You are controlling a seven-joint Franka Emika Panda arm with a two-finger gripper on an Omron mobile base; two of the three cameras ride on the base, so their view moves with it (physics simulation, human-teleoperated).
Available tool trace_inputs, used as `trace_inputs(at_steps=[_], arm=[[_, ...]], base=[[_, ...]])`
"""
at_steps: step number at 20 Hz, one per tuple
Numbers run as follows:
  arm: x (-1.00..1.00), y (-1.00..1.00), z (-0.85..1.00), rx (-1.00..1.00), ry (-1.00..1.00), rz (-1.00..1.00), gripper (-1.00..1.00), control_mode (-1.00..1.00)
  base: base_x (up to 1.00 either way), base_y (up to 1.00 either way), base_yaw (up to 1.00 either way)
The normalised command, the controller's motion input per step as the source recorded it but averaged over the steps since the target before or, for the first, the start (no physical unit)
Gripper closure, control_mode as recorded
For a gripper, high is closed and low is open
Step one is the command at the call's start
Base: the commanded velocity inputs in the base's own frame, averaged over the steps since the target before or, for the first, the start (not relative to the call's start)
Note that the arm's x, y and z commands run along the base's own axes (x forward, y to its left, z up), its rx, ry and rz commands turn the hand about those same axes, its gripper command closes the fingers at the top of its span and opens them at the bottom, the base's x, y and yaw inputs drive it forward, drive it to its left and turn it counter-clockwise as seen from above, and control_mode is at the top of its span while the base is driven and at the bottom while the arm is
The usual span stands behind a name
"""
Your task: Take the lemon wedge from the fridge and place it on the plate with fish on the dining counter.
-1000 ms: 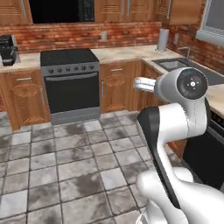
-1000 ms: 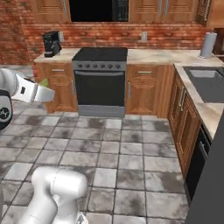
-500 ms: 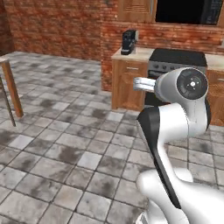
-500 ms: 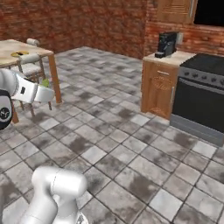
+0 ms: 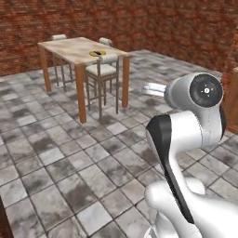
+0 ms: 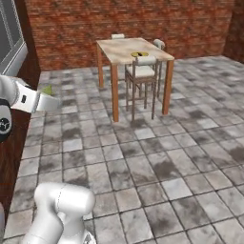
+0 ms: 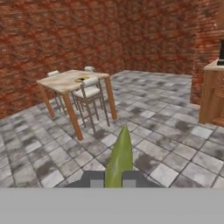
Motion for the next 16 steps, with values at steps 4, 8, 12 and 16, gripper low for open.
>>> trace_inputs(at_steps=[4, 8, 12, 16], arm=[[0.0, 0.0, 0.0, 0.0, 0.0, 0.0, 1.0, 1.0], [0.0, 0.0, 0.0, 0.0, 0.0, 0.0, 1.0, 1.0], [0.0, 0.0, 0.0, 0.0, 0.0, 0.0, 1.0, 1.0], [0.0, 0.0, 0.0, 0.0, 0.0, 0.0, 1.0, 1.0]], base=[[1.0, 0.0, 0.62], [1.0, -0.11, 0.37], [1.0, -0.79, 0.08], [1.0, -1.0, -0.16]])
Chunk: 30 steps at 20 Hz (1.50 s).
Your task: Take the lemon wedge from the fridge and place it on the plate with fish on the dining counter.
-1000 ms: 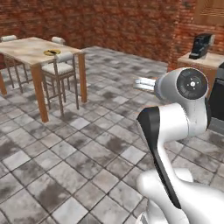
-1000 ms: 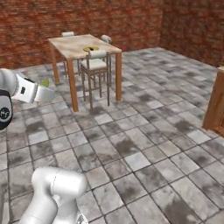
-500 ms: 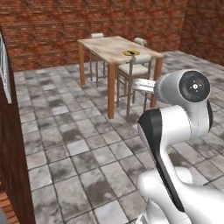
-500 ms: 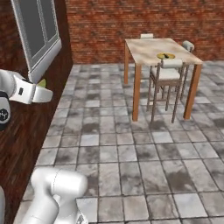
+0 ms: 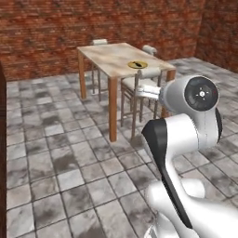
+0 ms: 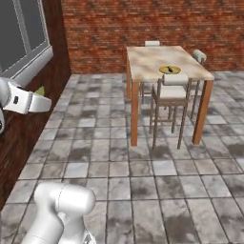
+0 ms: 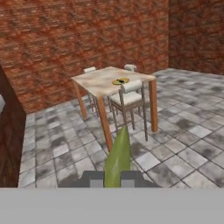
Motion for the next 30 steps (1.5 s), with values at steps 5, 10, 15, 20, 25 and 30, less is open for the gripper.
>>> trace_inputs(at_steps=[5, 10, 15, 20, 25, 30], arm=[[0.0, 0.0, 0.0, 0.0, 0.0, 0.0, 1.0, 1.0], [0.0, 0.0, 0.0, 0.0, 0.0, 0.0, 1.0, 1.0], [0.0, 0.0, 0.0, 0.0, 0.0, 0.0, 1.0, 1.0], [0.0, 0.0, 0.0, 0.0, 0.0, 0.0, 1.0, 1.0], [0.0, 0.0, 0.0, 0.0, 0.0, 0.0, 1.0, 1.0], [0.0, 0.0, 0.0, 0.0, 0.0, 0.0, 1.0, 1.0]], base=[[1.0, -1.0, -0.21], [1.0, -0.96, -0.01], [1.0, -0.78, 0.0], [1.0, -0.59, 0.0], [1.0, -0.17, 0.0], [1.0, 0.02, 0.03]])
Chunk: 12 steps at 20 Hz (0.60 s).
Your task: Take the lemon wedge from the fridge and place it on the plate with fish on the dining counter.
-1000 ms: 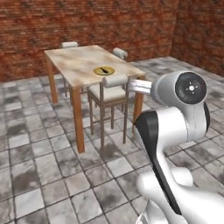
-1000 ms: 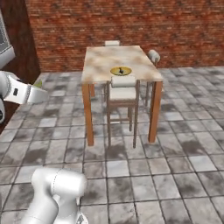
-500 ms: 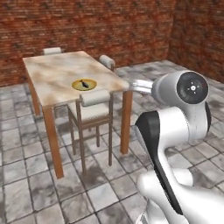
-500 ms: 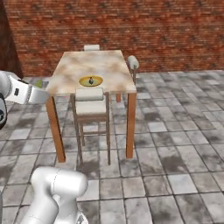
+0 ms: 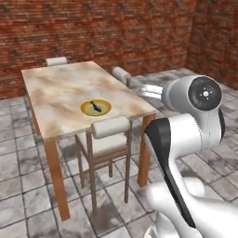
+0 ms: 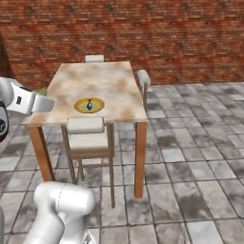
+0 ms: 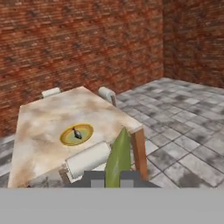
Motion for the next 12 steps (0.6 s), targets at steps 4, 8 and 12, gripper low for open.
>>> trace_inputs(at_steps=[4, 8, 12], arm=[[0.0, 0.0, 0.0, 0.0, 0.0, 0.0, 1.0, 1.0], [0.0, 0.0, 0.0, 0.0, 0.0, 0.0, 1.0, 1.0], [0.0, 0.0, 0.0, 0.0, 0.0, 0.0, 1.0, 1.0]], base=[[1.0, 0.2, 0.13], [1.0, 0.0, 0.15], [1.0, 0.0, 0.16]])
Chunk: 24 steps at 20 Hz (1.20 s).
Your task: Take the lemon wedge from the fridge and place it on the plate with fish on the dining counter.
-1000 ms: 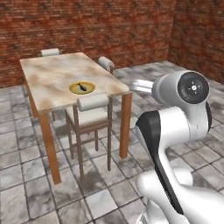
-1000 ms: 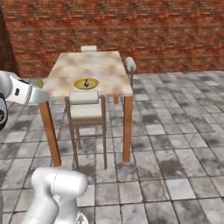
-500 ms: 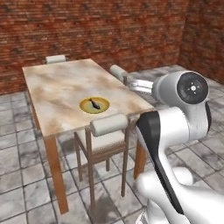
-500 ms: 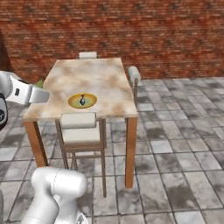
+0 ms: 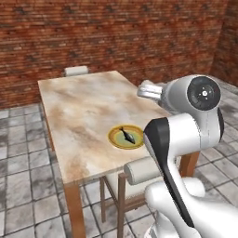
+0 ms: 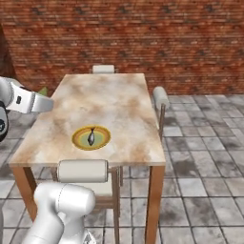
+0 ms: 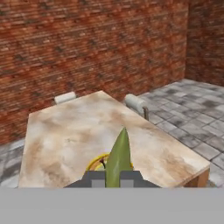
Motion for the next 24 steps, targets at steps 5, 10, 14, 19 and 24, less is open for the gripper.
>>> trace_inputs(at_steps=[5, 10, 14, 19, 24], arm=[[0.0, 0.0, 0.0, 0.0, 0.0, 0.0, 1.0, 1.0], [0.2, -0.03, -0.04, 0.05, 0.11, 0.04, 1.0, -1.0], [1.0, -0.23, -0.23, 0.25, 0.57, 0.21, 1.0, -1.0], [1.0, -0.11, -0.32, 0.2, 0.59, 0.24, 1.0, -1.0], [1.0, 0.13, -0.6, -0.08, 0.38, 0.08, 1.0, -1.0]], base=[[1.0, 0.0, 0.17], [0.8, -0.03, 0.14], [0.0, 0.0, 0.0], [0.0, 0.0, 0.0], [0.0, 0.0, 0.0]])
